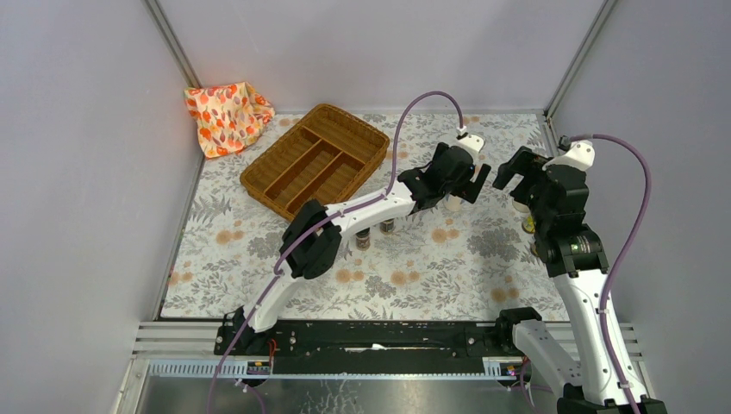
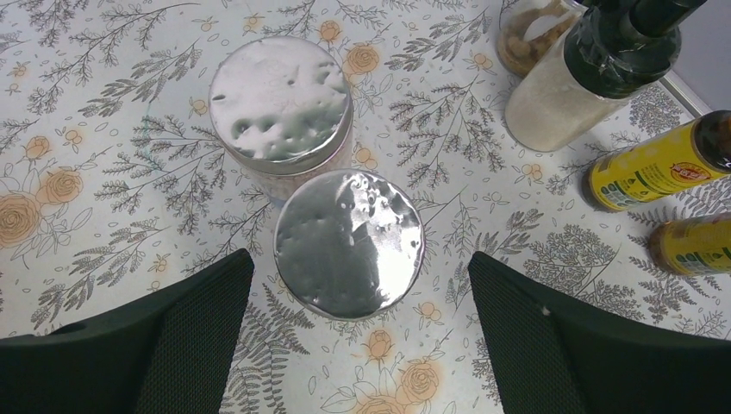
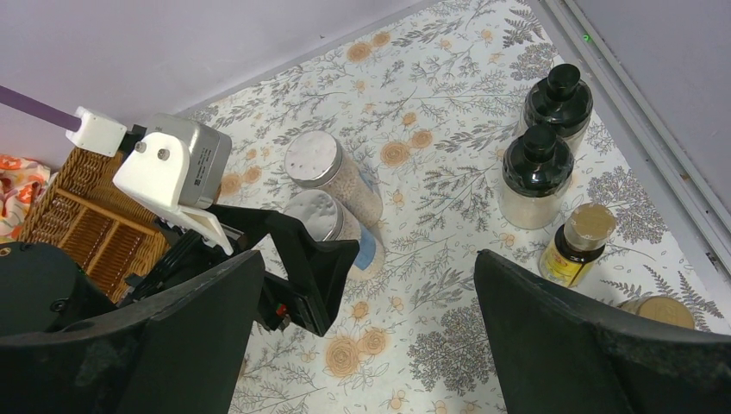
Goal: Organize the condiment bottles
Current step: Pick up the bottle from the center of the board.
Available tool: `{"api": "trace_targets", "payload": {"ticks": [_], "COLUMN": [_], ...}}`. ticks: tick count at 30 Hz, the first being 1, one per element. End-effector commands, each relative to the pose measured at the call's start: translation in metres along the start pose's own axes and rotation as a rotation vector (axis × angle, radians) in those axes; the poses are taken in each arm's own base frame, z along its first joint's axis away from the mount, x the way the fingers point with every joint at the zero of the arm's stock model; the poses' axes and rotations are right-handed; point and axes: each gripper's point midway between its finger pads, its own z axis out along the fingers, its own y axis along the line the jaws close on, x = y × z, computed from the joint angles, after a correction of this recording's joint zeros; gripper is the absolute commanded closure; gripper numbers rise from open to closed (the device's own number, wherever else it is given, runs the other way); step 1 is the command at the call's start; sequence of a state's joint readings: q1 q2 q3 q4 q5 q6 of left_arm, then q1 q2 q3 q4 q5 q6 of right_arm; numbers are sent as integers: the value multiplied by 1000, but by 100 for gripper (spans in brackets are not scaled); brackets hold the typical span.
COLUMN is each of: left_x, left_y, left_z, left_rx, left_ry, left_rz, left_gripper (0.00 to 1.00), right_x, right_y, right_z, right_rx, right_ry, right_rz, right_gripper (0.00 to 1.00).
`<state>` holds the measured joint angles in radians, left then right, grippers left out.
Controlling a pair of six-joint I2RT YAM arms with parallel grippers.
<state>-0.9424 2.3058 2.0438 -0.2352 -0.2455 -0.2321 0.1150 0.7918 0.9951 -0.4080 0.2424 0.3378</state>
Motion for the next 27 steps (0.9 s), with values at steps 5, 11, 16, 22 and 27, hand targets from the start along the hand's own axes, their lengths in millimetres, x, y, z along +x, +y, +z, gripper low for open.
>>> {"api": "trace_targets", "payload": {"ticks": [5,11,16,22,27], "left_x": [-13,-13,-8,-5,-5], "left_y": [-3,-3,-2,-1,-1], "left_z": [5,10,15,19,21], "left_rx": [-9,-12,-17,-24,-28], "left_ry": [-73,-86,-81,-80,-91], "left_rz": [-18,-16,-12,-10,-6], "left_gripper": [1,2,2,7,28], "right_x": [-5,-5,-4,-4,-4], "right_y": [2,2,2,2,2], "right_z": [-4,-3,-2,0,0], "right_rx": [-18,-15,-16,-14,-12], "right_ry": [-24,-23,-22,-22,-22], "right_rz": [5,-1,-1,-5,-8], "right_gripper": [0,0,0,0,0]}}
